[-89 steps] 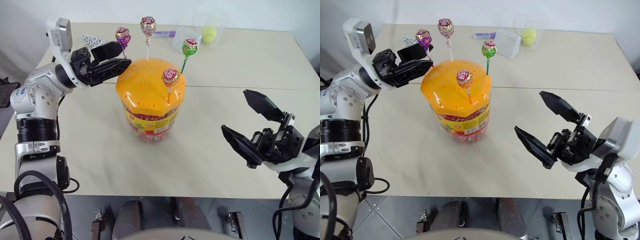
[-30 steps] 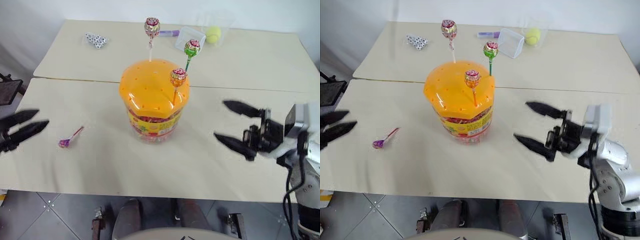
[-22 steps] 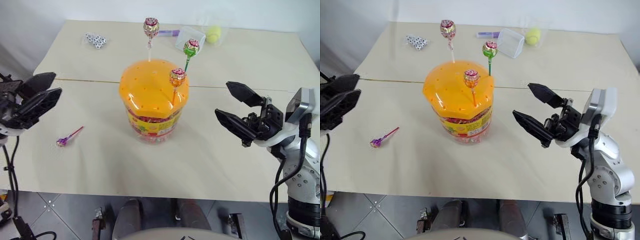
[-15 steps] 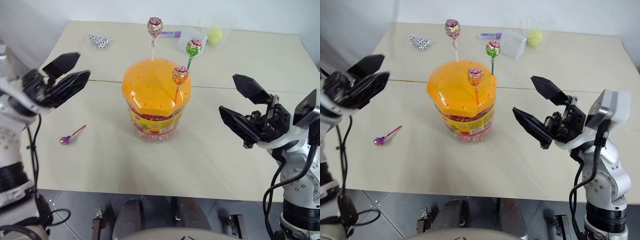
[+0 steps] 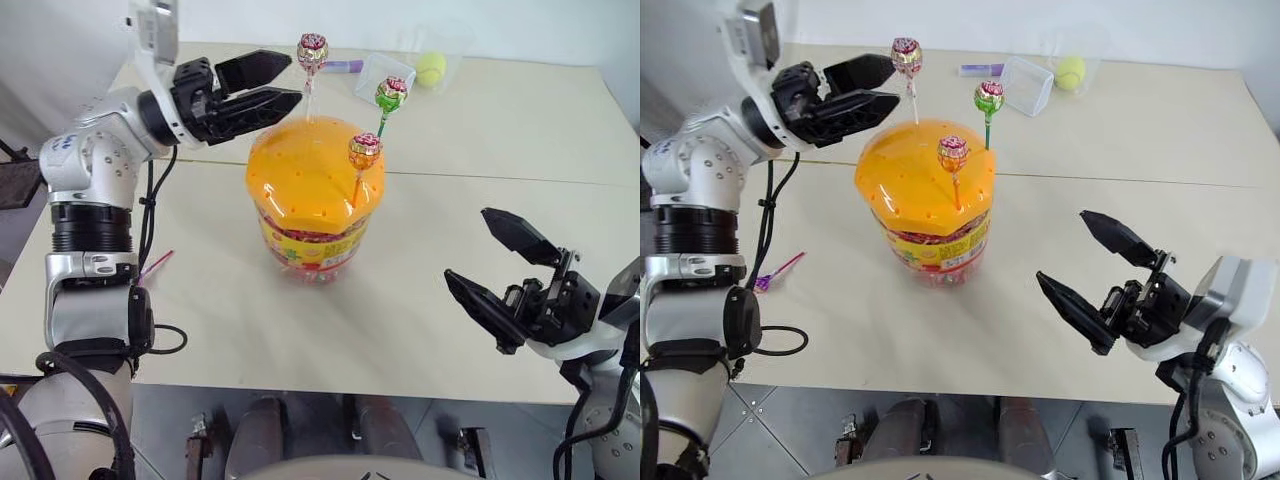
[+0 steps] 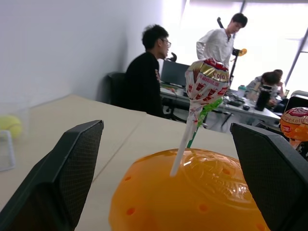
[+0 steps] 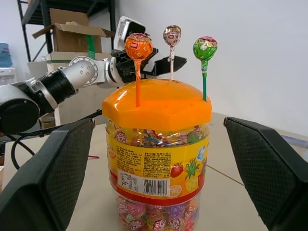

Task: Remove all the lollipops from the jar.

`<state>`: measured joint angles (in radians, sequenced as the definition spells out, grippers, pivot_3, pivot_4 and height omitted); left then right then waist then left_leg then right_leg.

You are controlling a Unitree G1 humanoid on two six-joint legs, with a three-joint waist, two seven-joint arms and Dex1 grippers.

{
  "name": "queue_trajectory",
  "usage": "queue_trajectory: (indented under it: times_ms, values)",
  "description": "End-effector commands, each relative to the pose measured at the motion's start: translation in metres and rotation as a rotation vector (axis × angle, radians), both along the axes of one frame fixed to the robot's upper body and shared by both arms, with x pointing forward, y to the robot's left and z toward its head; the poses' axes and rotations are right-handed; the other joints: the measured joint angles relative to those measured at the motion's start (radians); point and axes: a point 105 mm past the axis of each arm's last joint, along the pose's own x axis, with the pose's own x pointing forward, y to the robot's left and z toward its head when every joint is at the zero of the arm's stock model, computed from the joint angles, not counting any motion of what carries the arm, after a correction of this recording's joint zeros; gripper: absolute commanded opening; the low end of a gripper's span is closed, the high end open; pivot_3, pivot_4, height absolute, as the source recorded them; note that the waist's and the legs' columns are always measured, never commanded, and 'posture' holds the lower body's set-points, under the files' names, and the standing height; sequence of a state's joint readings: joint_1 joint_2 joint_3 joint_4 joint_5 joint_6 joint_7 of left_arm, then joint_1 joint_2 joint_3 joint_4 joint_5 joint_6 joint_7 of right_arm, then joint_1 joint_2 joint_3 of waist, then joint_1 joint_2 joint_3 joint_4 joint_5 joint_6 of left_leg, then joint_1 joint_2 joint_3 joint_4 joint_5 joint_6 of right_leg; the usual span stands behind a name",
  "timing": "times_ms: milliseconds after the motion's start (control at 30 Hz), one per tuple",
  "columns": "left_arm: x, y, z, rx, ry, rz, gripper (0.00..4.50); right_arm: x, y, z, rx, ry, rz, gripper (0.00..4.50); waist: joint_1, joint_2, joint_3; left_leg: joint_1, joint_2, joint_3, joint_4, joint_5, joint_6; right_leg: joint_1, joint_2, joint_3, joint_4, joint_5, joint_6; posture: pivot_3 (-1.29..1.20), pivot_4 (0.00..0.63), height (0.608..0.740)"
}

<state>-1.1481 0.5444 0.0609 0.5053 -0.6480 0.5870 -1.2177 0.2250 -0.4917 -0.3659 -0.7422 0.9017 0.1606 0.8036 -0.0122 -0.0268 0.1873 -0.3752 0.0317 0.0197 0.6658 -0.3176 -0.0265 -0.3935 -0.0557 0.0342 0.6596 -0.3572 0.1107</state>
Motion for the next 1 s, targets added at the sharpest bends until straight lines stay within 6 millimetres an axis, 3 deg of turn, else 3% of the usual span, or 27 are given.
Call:
queue_trajectory:
  times_ms: [33,267,433,567,633,700,800,900,1000]
  values:
    - [-0.001,-0.01,0.006,0.038,-0.044,-0.034,3.57,-0.01,0.001,0.009,-0.004,-0.062,-0.024,4.5,0.0,0.0,0.0,0.0,0.0,0.0,0.0,0.0,0.0,0.0,0.0,0.0,0.0,0.0,0.0,0.0,0.15,0.74]
    - [-0.003,-0.018,0.005,0.042,-0.038,-0.085,1.51,-0.011,0.003,0.008,-0.002,-0.069,-0.033,4.5,0.004,0.0,0.0,0.001,0.0,0.0,0.0,0.0,0.0,0.0,0.0,0.001,0.001,0.0,0.0,0.0,0.15,0.74]
    - [-0.003,0.0,0.039,-0.206,-0.022,-0.074,0.02,-0.01,0.008,0.008,-0.004,-0.076,0.017,4.5,0.008,0.0,0.0,0.0,0.0,0.0,0.0,0.0,0.001,0.0,-0.002,0.001,0.001,0.0,0.001,0.0,0.15,0.74]
    - [0.005,0.043,0.071,-0.466,0.021,0.035,0.02,-0.004,0.014,0.012,-0.007,-0.093,0.092,4.5,0.003,0.0,0.0,0.0,0.001,0.0,0.0,0.0,0.001,-0.001,-0.003,0.001,0.001,0.0,0.001,0.0,0.15,0.74]
    - [0.008,0.067,0.071,-0.49,0.04,0.137,0.02,-0.001,0.019,0.015,-0.019,-0.105,0.145,4.5,-0.003,0.0,0.0,0.001,0.001,0.0,0.0,0.0,0.001,-0.001,-0.005,0.001,0.001,0.001,0.001,0.0,0.15,0.74]
    - [0.01,0.081,0.058,-0.41,0.035,0.244,0.02,0.0,0.023,0.016,-0.035,-0.114,0.191,4.5,-0.011,0.0,0.0,0.001,0.001,0.0,0.0,0.0,0.0,-0.001,-0.005,0.0,0.002,0.001,0.001,0.0,0.15,0.74]
    - [0.0,0.127,0.0,-0.127,0.155,0.483,0.02,-0.004,0.034,0.011,-0.166,-0.138,0.344,4.5,-0.026,0.001,0.0,0.003,0.001,0.001,-0.002,0.0,0.0,0.0,-0.006,0.002,0.003,0.001,0.001,0.0,0.15,0.74]
    - [-0.032,0.168,-0.073,0.173,0.33,0.663,0.02,-0.003,0.035,0.004,-0.258,-0.127,0.448,4.5,-0.046,0.0,0.0,0.003,0.003,0.001,-0.004,0.0,0.0,0.0,-0.006,0.003,0.004,0.001,0.001,0.0,0.15,0.74]
    - [-0.072,0.186,-0.123,0.314,0.471,0.747,0.02,0.004,0.03,-0.004,-0.298,-0.111,0.484,4.5,-0.041,-0.002,0.001,0.002,0.006,-0.002,-0.004,-0.001,0.0,0.0,-0.008,0.006,0.002,0.0,0.001,0.0,0.15,0.74]
